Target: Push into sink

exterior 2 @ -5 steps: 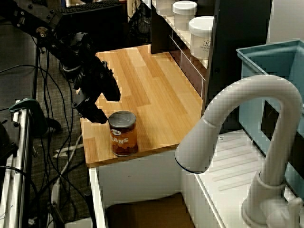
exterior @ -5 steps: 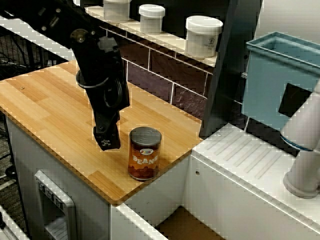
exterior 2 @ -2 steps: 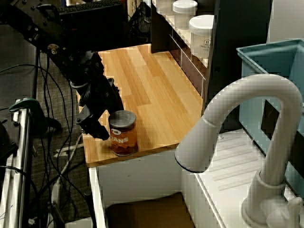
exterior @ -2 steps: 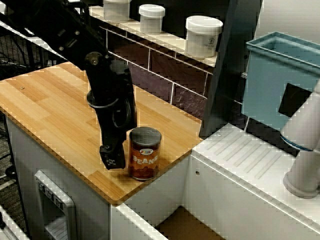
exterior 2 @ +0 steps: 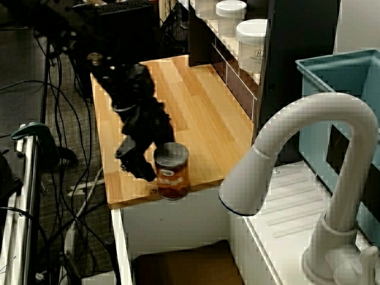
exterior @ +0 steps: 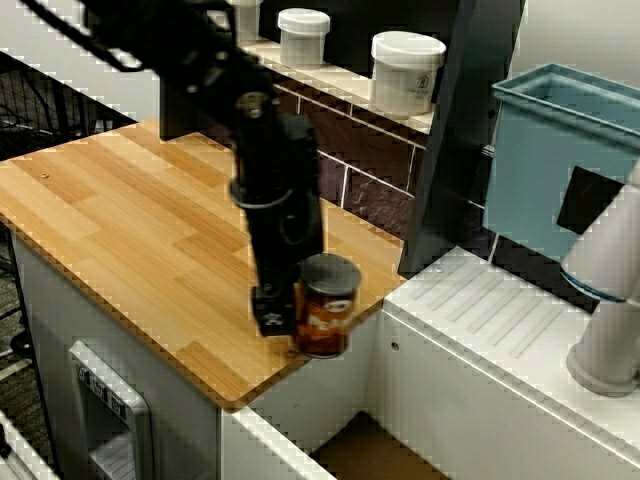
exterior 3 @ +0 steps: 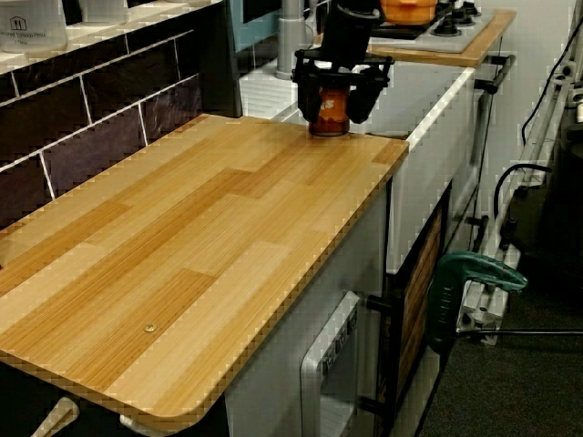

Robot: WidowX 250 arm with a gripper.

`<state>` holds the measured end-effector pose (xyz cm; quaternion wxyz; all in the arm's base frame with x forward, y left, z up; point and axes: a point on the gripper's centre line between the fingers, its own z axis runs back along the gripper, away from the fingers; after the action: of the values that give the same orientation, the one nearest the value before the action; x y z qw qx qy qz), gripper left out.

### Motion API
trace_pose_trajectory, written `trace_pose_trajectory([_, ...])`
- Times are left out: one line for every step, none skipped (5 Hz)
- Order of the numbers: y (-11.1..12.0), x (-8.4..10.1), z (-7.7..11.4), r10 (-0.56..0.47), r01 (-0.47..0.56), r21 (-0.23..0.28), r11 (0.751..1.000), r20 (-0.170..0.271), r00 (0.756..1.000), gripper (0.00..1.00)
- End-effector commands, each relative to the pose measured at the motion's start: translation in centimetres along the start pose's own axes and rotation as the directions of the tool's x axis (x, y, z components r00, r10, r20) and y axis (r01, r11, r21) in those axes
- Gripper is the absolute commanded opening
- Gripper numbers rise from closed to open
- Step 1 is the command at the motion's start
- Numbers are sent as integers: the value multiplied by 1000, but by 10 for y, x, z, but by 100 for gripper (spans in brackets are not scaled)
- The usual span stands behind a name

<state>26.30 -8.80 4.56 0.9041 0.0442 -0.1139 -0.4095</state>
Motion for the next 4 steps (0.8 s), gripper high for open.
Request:
trace_pose_trajectory([1,43,-2,-81,81,-71,994,6,997,100])
trace_pose_trajectory([-9,54,-2,-129,128,-109,986,-3,992,100])
trace_pose_trajectory([-10,53,1,-123,123,-92,988,-3,992,100])
trace_pose_trajectory([0,46,9,-83,84,-58,995,14,996,100])
